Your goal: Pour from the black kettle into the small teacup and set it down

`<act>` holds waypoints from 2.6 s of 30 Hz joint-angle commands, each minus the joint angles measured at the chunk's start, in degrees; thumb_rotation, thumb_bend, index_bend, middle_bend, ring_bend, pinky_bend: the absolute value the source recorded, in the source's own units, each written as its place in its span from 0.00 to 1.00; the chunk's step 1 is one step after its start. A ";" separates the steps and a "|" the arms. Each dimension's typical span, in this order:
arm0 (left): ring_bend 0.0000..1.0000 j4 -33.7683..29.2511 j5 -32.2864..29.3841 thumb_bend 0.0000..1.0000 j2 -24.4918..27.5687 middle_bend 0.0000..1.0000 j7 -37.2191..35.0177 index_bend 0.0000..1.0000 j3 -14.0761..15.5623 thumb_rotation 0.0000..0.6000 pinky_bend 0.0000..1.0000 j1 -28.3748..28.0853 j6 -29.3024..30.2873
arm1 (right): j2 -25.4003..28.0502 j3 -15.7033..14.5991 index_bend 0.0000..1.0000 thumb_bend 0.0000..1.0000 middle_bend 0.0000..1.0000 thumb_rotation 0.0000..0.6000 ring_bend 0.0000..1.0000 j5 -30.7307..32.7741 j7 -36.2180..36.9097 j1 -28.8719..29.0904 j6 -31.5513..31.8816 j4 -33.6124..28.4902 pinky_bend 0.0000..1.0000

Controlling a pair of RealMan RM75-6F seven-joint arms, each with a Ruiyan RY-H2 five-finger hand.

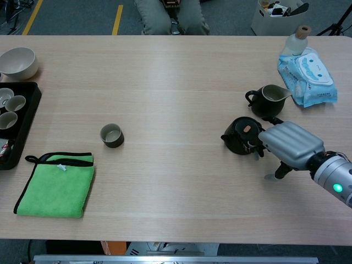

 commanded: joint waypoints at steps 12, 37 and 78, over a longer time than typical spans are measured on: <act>0.12 -0.43 -0.16 0.39 0.44 0.12 -0.19 0.17 0.05 1.00 0.13 0.28 0.20 | 0.81 0.45 0.68 0.00 0.66 1.00 0.62 1.16 -0.49 1.58 -1.50 -0.89 0.00; 0.12 -1.25 -0.72 0.39 1.49 0.12 -0.20 0.17 -0.10 1.00 0.13 0.63 0.27 | 0.02 4.37 0.96 0.00 0.91 1.00 0.84 5.81 2.57 5.47 -3.69 -0.83 0.00; 0.12 -4.23 -0.34 0.39 1.55 0.12 3.55 0.17 -0.35 1.00 0.13 -0.20 -0.67 | 7.46 9.25 1.00 0.00 0.94 0.63 0.85 3.94 18.85 7.52 -4.06 -1.02 0.00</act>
